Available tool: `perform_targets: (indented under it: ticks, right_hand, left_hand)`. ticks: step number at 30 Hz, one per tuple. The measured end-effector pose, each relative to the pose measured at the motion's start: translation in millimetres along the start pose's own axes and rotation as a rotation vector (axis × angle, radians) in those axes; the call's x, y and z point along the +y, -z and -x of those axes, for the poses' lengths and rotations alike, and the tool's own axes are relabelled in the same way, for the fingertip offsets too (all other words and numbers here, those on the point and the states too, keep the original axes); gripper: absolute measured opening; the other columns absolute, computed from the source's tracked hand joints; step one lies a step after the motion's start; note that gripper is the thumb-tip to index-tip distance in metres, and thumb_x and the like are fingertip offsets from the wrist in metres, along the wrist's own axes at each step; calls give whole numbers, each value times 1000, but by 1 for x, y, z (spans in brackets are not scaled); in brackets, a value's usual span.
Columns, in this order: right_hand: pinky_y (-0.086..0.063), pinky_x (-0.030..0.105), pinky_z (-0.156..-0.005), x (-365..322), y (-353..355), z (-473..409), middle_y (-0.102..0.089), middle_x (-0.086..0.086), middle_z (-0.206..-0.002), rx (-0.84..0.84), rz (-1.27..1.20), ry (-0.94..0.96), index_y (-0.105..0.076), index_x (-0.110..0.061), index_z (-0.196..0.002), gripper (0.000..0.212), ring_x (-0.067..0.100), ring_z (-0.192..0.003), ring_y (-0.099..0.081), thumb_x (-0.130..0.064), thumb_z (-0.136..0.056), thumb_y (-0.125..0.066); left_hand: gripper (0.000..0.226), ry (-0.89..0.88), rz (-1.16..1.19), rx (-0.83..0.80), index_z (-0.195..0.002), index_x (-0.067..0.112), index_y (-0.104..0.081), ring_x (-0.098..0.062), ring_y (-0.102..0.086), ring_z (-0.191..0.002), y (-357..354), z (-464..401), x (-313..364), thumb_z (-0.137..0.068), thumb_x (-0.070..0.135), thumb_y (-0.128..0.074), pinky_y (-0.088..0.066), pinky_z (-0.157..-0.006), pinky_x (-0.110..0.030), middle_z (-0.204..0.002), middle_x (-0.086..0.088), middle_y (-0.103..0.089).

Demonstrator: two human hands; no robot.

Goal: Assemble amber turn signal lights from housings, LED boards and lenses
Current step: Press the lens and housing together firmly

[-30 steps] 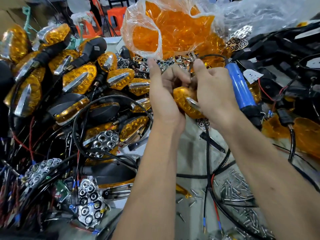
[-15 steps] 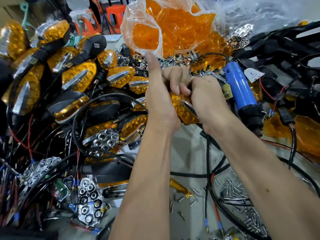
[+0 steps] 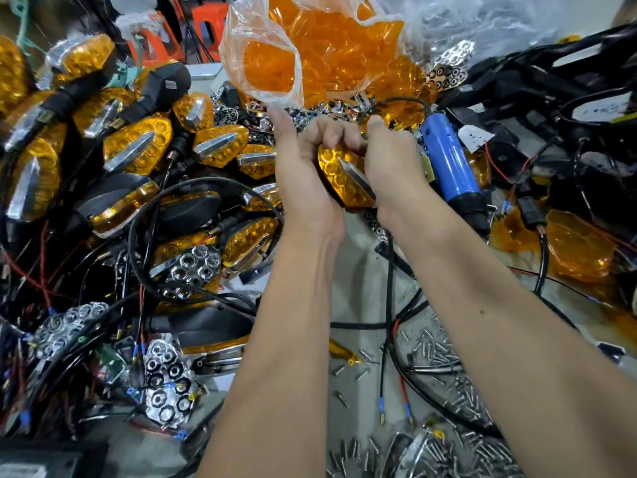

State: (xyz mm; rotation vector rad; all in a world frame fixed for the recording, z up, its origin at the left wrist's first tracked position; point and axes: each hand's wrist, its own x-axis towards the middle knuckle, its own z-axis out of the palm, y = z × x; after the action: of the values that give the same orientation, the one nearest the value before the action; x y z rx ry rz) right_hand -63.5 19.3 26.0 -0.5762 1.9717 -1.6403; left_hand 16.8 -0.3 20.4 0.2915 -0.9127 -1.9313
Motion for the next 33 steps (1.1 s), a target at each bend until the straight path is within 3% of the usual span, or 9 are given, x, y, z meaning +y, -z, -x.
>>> perform_targets:
  ticks: [4, 7, 11, 15, 19, 22, 25, 30, 33]
  right_hand:
    - [-52, 44, -83, -8, 12, 7, -69, 0, -90, 105, 251, 299, -62, -15, -98, 44, 21, -89, -66, -49, -108, -36]
    - [-52, 39, -64, -19, 45, 21, -70, 5, -77, -104, 554, 500, -66, -7, -86, 44, 19, -72, -65, -43, -106, -50]
    - [-46, 19, -41, -28, 83, 45, -74, 4, -63, -795, 1062, 209, -73, -8, -75, 27, 13, -47, -64, -19, -98, -66]
    - [-56, 21, -48, -19, 84, 69, -79, 8, -77, -1020, 1374, 41, -79, -4, -92, 10, 10, -48, -64, -9, -93, -71]
    - [-60, 31, -64, -15, 77, 80, -73, 1, -58, -951, 1502, 188, -71, -9, -70, 25, 15, -51, -65, -24, -85, -84]
    - [-49, 24, -48, -18, 66, 94, -43, -8, -26, -878, 1663, 291, -49, -12, -56, 49, 13, -53, -57, -30, -84, -85]
    - [-50, 25, -58, -12, 59, 104, -30, -6, -19, -819, 1656, 375, -41, -10, -57, 47, 16, -60, -55, -11, -89, -76]
    - [-26, 20, -25, -2, 61, 110, -43, 2, -48, -702, 1613, 397, -42, -11, -62, 34, 14, -46, -38, 5, -85, -61]
    - [-32, 27, -38, 0, 64, 118, -40, 1, -60, -623, 1557, 398, -38, -14, -65, 34, 14, -49, -34, 3, -88, -55]
  left_hand:
    - [63, -24, -10, 118, -64, 15, -39, -26, -61, -59, 5, 1, 1, -107, 60, -28, -57, -70, -35, -57, -9, -52]
    - [58, 55, -40, 273, -63, 18, -43, -26, -59, -56, 16, -1, 6, -105, 59, -43, -55, -63, -34, -58, -5, -47]
    - [29, 141, -99, 312, -76, 16, -42, -22, -55, -60, 21, -6, 13, -100, 28, -53, -48, -73, -36, -68, -6, -49]
    - [16, 245, -55, 200, -96, 10, -42, -25, -53, -84, 23, -4, 15, -84, -2, -43, -47, -87, -44, -95, -13, -45]
    - [39, 274, -157, 139, -119, 5, -45, -34, -64, -97, 26, -6, 14, -92, -21, -35, -57, -77, -46, -110, -18, -49]
    - [20, 237, -280, 113, -114, -1, -55, -28, -70, -86, 29, -8, 12, -98, -12, -52, -61, -79, -42, -100, -20, -68]
    - [4, 233, -284, 148, -101, 1, -63, -22, -71, -79, 34, -10, 8, -99, 0, -60, -55, -95, -44, -82, -12, -75]
    - [18, 220, -259, 265, -110, 4, -63, -20, -73, -75, 38, -13, 5, -102, 20, -63, -58, -72, -36, -87, -11, -77]
    - [28, 220, -316, 271, -110, 10, -63, -19, -73, -73, 37, -13, 6, -102, 36, -62, -56, -79, -40, -91, -9, -77]
